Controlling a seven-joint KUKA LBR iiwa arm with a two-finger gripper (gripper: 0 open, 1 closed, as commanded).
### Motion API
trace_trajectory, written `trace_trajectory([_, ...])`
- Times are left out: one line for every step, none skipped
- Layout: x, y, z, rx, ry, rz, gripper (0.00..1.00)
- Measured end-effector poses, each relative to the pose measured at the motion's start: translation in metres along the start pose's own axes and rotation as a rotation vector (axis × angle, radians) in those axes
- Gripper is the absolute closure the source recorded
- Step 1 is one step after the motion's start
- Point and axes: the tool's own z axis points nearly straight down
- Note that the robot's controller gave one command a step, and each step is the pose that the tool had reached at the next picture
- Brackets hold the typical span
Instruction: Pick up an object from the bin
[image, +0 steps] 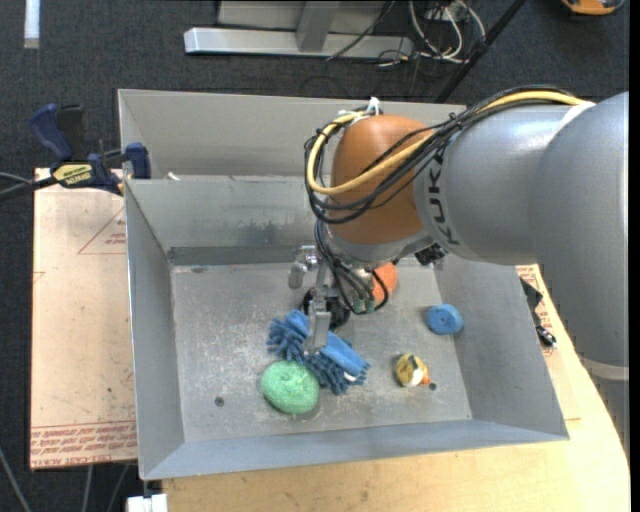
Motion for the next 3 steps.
trace_trajectory([-0.001,0.000,-0.005,-0.001,-0.006,0.002,0.00])
trace_trajectory([0.017,-0.016,0.047,-0.003,-0.007,0.023,0.00])
trace_trajectory([0.024,-0.019,0.061,-0.003,-0.001,0.044,0.00])
